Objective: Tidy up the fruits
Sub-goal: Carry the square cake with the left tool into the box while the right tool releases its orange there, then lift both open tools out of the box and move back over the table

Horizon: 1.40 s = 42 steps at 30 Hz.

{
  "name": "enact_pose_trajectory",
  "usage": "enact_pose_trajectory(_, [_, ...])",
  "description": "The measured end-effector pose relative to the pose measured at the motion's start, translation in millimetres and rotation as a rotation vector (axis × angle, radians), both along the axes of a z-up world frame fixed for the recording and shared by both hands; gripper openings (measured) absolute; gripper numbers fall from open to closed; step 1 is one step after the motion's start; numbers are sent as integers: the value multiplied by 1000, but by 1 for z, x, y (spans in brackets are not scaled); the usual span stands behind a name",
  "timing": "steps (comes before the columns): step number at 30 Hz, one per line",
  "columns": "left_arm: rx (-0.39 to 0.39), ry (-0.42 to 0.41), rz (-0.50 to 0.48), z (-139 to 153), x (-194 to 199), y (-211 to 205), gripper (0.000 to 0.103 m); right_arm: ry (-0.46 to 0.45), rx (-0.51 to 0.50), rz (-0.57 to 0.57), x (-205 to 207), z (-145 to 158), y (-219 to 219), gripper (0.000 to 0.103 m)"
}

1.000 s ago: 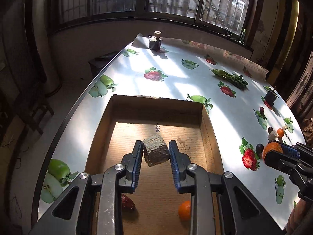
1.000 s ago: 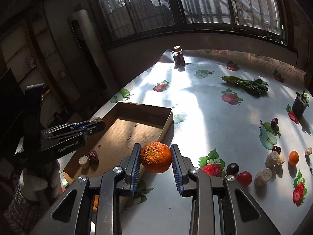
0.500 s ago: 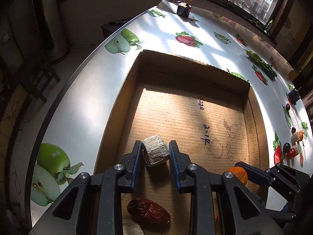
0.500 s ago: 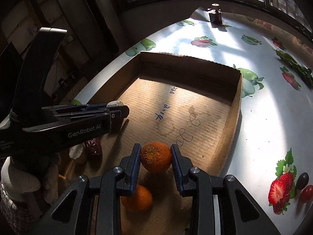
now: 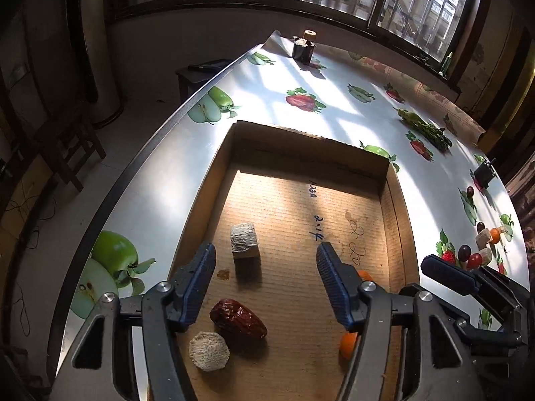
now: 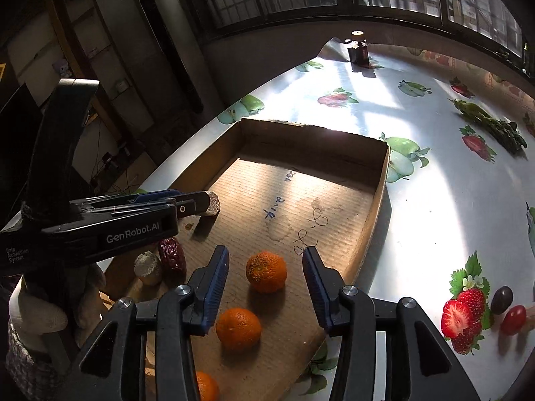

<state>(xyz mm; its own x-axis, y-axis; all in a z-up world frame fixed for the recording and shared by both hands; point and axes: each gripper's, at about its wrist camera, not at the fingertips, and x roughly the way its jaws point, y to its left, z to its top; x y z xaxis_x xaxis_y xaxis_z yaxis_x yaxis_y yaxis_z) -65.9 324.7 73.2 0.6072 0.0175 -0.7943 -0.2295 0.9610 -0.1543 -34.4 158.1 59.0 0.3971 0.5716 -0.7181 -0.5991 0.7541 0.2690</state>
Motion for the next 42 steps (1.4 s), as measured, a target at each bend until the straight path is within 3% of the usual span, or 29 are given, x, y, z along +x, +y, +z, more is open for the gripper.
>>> enact_pose_trajectory(4, [-48, -114, -86, 37, -30, -30, 72, -33, 41, -56, -15, 19, -39, 55])
enact_pose_trajectory(13, [-89, -282, -207, 118, -91, -87, 72, -81, 24, -229, -61, 44, -149, 55])
enact_pose_trajectory(18, [-114, -346, -302, 160, -121, -121, 72, -118, 49, -343, -92, 78, -222, 55])
enact_pose_trajectory(24, [16, -477, -326, 231, -156, -146, 72, -284, 36, -515, -131, 164, -311, 55])
enact_pose_trajectory(28, [79, -539, -300, 280, -167, -146, 72, -408, 23, -627, -146, 232, -358, 61])
enact_pose_trajectory(31, [115, -562, -264, 310, -166, -141, 74, -438, 1, -693, -144, 277, -385, 61])
enact_pose_trajectory(36, [129, -582, -232, 323, -147, -136, 79, -379, 0, -777, -123, 314, -421, 69])
enact_pose_trajectory(39, [80, -557, -248, 305, -128, -139, 79, -339, -29, -800, -106, 299, -428, 70])
enact_pose_trajectory(42, [50, -502, -283, 278, -105, -150, 79, -280, -23, -793, -93, 265, -433, 69])
